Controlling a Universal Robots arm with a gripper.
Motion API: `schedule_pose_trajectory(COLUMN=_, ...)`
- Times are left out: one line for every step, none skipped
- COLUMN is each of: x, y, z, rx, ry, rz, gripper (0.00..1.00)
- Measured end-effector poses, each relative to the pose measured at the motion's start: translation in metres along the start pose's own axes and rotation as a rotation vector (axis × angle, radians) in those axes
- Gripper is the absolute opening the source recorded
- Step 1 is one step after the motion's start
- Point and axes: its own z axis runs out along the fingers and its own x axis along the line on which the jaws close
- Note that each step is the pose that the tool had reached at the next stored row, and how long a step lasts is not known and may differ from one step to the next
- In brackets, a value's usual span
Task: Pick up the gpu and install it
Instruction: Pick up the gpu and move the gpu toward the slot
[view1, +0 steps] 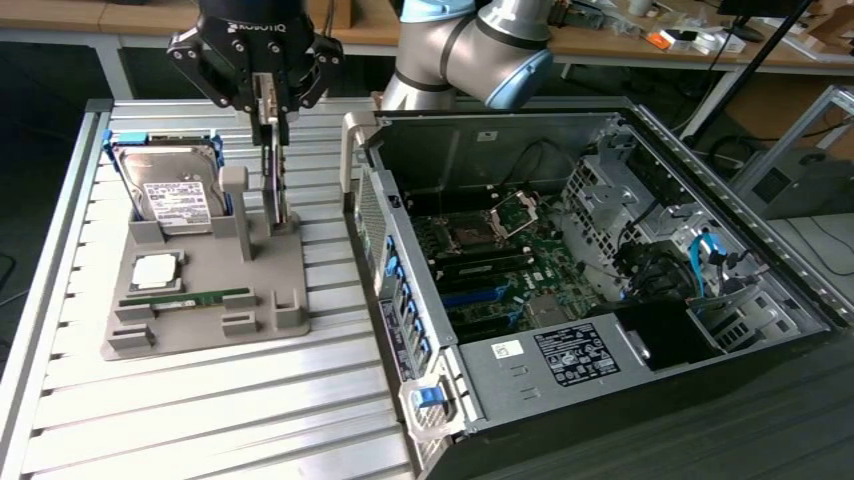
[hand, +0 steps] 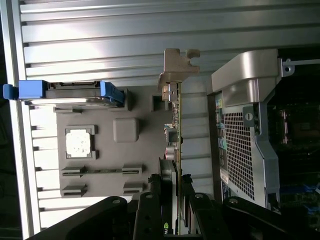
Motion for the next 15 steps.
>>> schedule_pose_trajectory(x=0.0, y=0.0, z=-0.0004, rx=0.0, ry=-0.0001, rz=0.0, gripper=0.27)
schedule_pose_trajectory(x=0.0, y=0.0, z=-0.0008, rx=0.0, ry=-0.0001, rz=0.0, gripper=0.27)
schedule_pose_trajectory(x=0.0, y=0.0, z=-0.0012, rx=0.0, ry=-0.0001, rz=0.0, gripper=0.27)
schedule_pose_trajectory(x=-0.0001, y=0.0001, z=-0.0016, rx=0.0, ry=-0.0001, rz=0.0, gripper=0.27)
schedule_pose_trajectory(x=-0.0001, y=0.0001, z=-0.0019, rx=0.0, ry=-0.0001, rz=0.0, gripper=0.27)
schedule_pose_trajectory(x=-0.0001, y=0.0001, z=-0.0023, rx=0.0, ry=-0.0001, rz=0.0, gripper=0.27)
schedule_pose_trajectory(x=-0.0001, y=0.0001, z=-0.0026, rx=0.0, ry=0.0, rz=0.0, gripper=0.27)
schedule_pose_trajectory(x=-0.0001, y=0.0001, z=-0.0031, rx=0.0, ry=0.0, rz=0.0, gripper=0.27)
schedule_pose_trajectory(x=-0.0001, y=0.0002, z=-0.0042, rx=0.0001, ry=0.0001, rz=0.0, gripper=0.27)
schedule_pose_trajectory(x=-0.0001, y=0.0002, z=-0.0049, rx=0.0, ry=0.0, rz=0.0, gripper=0.27)
schedule_pose_trajectory(x=-0.0001, y=0.0002, z=-0.0054, rx=-0.0001, ry=-0.0001, rz=0.0, gripper=0.27)
schedule_pose_trajectory(x=-0.0001, y=0.0002, z=-0.0061, rx=-0.0001, ry=-0.0001, rz=0.0, gripper=0.27)
schedule_pose_trajectory(x=-0.0002, y=0.0003, z=-0.0067, rx=0.0, ry=0.0, rz=0.0, gripper=0.27)
schedule_pose_trajectory(x=-0.0002, y=0.0003, z=-0.0071, rx=0.0, ry=0.0, rz=0.0, gripper=0.27)
schedule_pose_trajectory(x=-0.0002, y=0.0003, z=-0.0074, rx=0.0, ry=-0.0001, rz=0.0, gripper=0.27)
